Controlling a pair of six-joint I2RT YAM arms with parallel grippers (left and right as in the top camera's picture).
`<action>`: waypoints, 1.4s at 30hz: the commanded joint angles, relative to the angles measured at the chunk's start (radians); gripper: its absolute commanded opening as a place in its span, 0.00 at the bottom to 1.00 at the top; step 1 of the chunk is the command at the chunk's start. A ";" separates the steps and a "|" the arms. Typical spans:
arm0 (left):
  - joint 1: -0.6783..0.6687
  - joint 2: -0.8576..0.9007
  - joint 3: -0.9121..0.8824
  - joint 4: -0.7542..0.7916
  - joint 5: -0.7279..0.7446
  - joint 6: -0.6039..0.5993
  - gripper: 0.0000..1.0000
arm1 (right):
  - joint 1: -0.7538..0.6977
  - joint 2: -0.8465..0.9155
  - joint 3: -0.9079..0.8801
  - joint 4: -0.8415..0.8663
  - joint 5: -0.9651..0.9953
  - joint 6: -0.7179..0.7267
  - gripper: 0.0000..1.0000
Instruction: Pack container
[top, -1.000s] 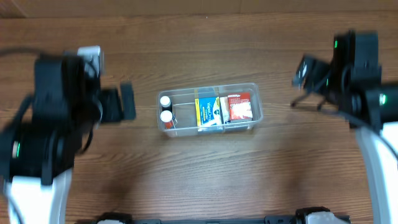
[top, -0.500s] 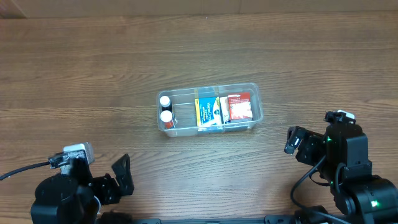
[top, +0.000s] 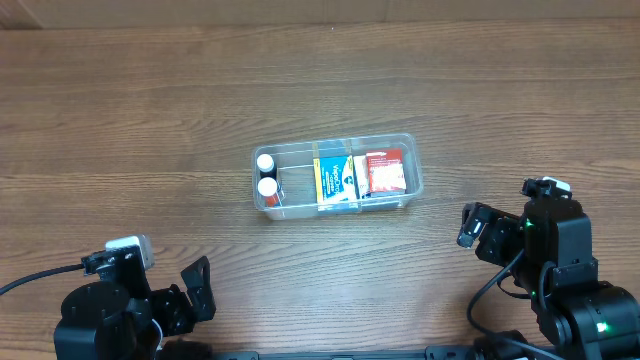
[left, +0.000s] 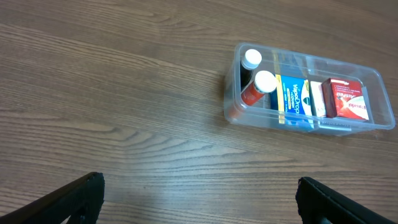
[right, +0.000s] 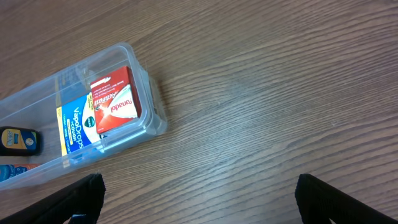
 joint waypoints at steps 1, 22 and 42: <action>-0.003 -0.005 -0.004 0.000 -0.013 -0.024 1.00 | 0.005 -0.021 -0.007 0.018 0.005 -0.003 1.00; -0.003 -0.005 -0.004 0.000 -0.013 -0.024 1.00 | -0.016 -0.737 -0.902 1.180 -0.110 -0.391 1.00; -0.003 -0.005 -0.004 0.000 -0.013 -0.024 1.00 | -0.017 -0.737 -0.947 1.060 -0.136 -0.498 1.00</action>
